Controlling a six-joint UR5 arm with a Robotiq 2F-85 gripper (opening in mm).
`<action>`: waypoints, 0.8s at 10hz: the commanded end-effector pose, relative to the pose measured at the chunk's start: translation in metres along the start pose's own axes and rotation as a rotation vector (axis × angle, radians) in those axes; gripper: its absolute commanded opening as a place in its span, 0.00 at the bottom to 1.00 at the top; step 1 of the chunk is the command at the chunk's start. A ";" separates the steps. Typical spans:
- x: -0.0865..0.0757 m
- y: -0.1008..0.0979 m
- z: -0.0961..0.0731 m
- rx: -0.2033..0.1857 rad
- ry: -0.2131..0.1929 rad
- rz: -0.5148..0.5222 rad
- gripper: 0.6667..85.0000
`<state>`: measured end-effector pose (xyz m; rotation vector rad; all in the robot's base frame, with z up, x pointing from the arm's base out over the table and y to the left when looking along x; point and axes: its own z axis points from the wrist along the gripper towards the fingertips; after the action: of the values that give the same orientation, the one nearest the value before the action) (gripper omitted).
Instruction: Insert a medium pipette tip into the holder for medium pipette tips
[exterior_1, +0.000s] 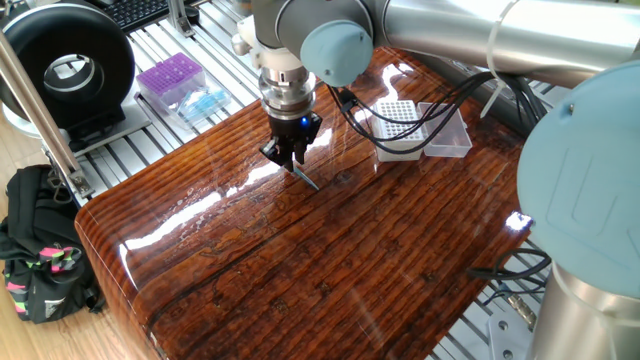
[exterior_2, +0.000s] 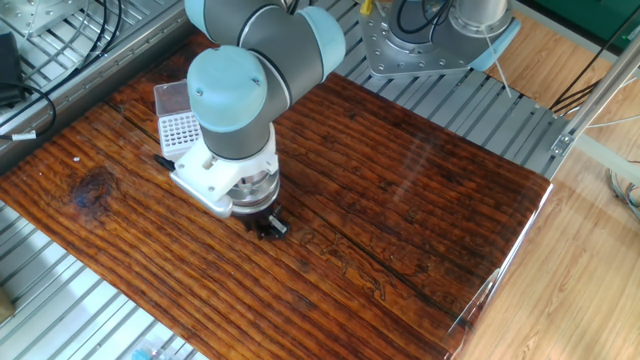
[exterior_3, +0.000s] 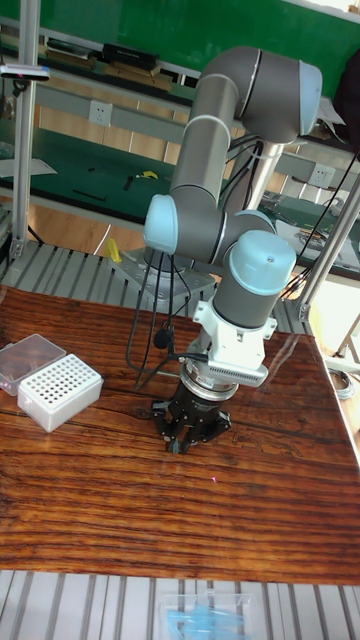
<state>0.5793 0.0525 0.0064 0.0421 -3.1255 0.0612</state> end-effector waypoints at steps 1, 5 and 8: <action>-0.002 0.004 -0.001 -0.031 0.001 0.005 0.33; 0.014 -0.001 -0.002 -0.012 0.058 -0.070 0.33; 0.023 0.011 -0.003 -0.059 0.090 -0.126 0.39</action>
<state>0.5631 0.0555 0.0075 0.1737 -3.0535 0.0238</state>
